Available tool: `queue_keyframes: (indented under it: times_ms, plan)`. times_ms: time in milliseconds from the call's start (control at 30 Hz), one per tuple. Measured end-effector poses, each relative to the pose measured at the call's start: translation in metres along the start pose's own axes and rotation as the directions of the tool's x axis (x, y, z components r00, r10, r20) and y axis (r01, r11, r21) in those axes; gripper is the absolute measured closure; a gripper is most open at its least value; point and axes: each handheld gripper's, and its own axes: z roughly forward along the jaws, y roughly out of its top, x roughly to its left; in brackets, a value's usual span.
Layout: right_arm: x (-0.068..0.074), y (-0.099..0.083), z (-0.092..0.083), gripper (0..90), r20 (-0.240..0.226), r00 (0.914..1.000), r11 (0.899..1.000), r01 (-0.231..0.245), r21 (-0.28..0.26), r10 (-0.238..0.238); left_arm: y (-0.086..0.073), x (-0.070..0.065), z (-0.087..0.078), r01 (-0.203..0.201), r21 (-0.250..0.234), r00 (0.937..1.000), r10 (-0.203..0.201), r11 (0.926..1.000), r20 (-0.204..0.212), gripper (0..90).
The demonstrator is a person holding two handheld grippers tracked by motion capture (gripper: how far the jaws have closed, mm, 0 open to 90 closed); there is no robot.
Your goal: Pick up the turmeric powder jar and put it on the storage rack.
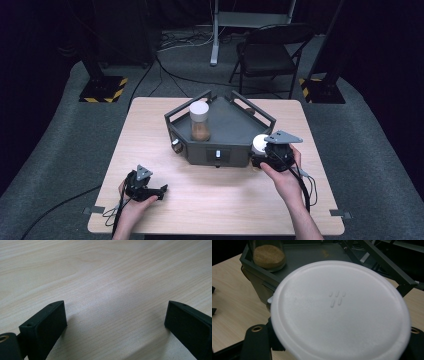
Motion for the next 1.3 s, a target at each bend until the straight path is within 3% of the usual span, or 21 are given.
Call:
queue_keyframes:
  times_ms: [800, 1300]
  plan:
    - [-0.001, 0.038, 0.000, 29.7, 0.056, 0.9984, 0.999, 0.004, -0.041, -0.001, 0.000, 0.000, 0.000, -0.002, 0.001, 1.0000, 0.002, 1.0000, 0.003, 3.7]
    - [0.000, 0.061, 0.021, 29.6, 0.077, 0.9969, 0.999, 0.014, -0.044, -0.010, 0.001, 0.000, 0.000, -0.005, 0.001, 1.0000, 0.005, 1.0000, 0.006, 3.7]
